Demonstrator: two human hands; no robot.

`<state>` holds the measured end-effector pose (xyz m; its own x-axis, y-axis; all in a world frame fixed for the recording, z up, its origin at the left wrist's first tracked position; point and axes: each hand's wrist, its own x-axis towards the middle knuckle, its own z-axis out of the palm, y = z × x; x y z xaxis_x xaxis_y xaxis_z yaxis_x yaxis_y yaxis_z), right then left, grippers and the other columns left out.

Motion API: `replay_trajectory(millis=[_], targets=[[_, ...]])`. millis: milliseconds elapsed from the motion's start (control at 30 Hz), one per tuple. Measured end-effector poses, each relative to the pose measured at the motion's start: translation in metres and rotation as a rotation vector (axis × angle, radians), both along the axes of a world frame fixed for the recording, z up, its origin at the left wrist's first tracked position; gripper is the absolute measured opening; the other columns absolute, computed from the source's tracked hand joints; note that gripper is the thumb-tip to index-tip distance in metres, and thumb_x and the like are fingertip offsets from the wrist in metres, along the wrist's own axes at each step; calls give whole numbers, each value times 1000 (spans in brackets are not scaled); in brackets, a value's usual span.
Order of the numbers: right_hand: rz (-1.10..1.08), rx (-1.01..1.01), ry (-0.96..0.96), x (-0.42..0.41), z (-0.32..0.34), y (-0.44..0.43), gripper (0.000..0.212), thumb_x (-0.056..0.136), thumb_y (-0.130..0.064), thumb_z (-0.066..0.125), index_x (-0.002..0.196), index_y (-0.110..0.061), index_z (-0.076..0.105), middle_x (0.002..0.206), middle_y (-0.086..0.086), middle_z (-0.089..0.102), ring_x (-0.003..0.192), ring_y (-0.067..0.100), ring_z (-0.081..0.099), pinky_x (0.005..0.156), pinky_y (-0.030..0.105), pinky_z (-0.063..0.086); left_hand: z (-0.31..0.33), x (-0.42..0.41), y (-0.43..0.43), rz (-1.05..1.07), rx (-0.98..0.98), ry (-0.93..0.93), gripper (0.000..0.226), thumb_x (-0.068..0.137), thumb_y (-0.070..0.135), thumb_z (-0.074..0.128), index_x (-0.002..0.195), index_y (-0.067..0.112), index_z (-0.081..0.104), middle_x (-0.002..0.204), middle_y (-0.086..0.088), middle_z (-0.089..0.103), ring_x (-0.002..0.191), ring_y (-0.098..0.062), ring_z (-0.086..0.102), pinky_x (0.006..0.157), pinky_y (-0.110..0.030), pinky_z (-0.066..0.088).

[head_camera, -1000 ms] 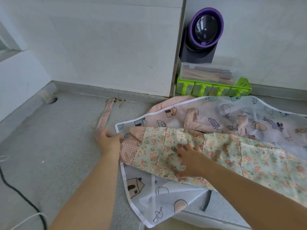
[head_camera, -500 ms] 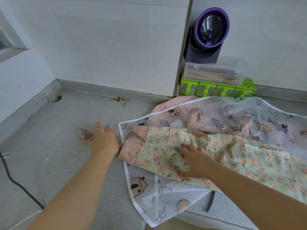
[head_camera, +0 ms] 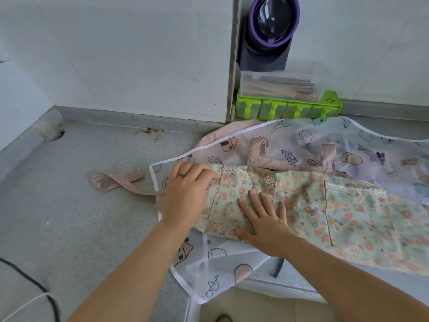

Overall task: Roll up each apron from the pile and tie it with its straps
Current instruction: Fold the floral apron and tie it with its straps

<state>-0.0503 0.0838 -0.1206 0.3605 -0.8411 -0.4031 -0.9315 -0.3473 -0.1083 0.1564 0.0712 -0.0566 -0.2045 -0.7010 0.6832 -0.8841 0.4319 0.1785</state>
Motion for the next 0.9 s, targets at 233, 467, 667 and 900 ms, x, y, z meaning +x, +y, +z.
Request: replay_trajectory(millis=[233,467,667,900], targets=[[25,26,-140,-9,-2,0,91,62,-91,10,135,-51,-26,145,-15,-39,135,12,-35,103,59,-26,-61,-13,15,-70,929,-406,79,83,75,13,151,35,10,159,9,-13,147,-25,-7,115,-61,-1],[174,-171,-120,-87,-4,19,80,82,-55,40,152,-25,15,157,5,19,145,26,17,115,40,2,-69,-14,11,-67,1098,-499,114,64,92,38,145,41,-23,148,5,-43,138,-31,-35,105,-65,-19],[89,-378,-52,-99,-8,30,87,64,-26,68,142,-12,33,144,13,44,137,30,29,109,55,15,-44,-38,12,9,1068,-686,102,84,66,45,151,14,-11,155,-15,-26,143,-39,-19,108,-71,3],[-137,-451,37,-127,-12,30,108,41,15,78,140,0,37,144,23,38,135,37,27,101,50,36,-35,-65,18,-264,1024,-766,88,91,-1,40,151,29,-16,156,0,-28,146,-29,-16,113,-65,7]])
